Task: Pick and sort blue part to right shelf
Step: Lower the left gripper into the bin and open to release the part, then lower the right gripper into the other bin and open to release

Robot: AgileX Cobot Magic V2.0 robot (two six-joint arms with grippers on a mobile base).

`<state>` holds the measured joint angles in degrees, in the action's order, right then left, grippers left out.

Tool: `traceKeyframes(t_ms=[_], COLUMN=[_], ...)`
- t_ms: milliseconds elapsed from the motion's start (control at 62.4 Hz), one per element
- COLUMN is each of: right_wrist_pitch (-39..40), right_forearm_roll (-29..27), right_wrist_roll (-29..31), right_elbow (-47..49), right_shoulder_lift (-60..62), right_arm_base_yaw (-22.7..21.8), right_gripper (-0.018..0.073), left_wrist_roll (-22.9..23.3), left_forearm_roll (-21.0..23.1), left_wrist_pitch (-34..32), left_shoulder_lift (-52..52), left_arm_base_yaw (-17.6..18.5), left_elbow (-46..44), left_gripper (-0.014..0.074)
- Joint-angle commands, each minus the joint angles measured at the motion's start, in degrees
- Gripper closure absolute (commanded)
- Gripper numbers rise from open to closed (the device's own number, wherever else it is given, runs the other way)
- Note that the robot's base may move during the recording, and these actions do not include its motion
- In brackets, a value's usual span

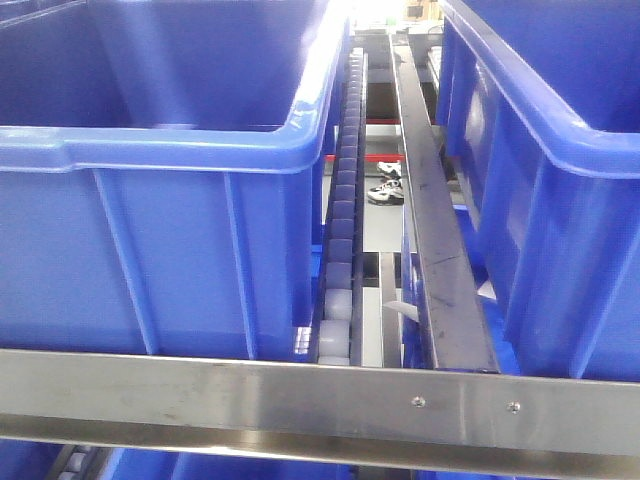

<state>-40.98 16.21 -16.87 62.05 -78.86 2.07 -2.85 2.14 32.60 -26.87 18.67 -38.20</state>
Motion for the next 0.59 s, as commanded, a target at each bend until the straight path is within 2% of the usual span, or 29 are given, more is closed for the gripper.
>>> traceKeyframes(t_ms=[0,224,384,480,577], right_wrist_pitch=[5.95,9.43,9.18,8.82,8.17], right_forearm_roll=[1.73,2.44,3.09,3.09,3.13], right_wrist_roll=[0.71,0.71,0.71,0.71,0.71], right_elbow=[2.0,2.0,2.0,2.0,2.0], right_shoulder_lift=[-2.23,-10.74,-12.37,-12.29,-12.29], right_arm_base_yaw=[-1.11,-1.1,-1.1,-1.1,-1.1], right_gripper=[0.0274,0.0274,0.0263,0.0167,0.0013], left_wrist_roll=[0.12,0.12,0.12,0.12,0.12], left_forearm_roll=[0.63,1.49,2.05,2.05,2.05], left_wrist_pitch=[-4.14,-3.45,-3.45,-3.45,-3.45], left_shoulder_lift=[-0.19,-0.19,-0.19,-0.19,-0.19], left_arm_base_yaw=[0.36,0.36,0.36,0.36,0.36], left_elbow=[-1.56,-1.56,-1.56,-1.56,-1.56], left_gripper=[0.0471,0.0471,0.0471,0.0471,0.0471])
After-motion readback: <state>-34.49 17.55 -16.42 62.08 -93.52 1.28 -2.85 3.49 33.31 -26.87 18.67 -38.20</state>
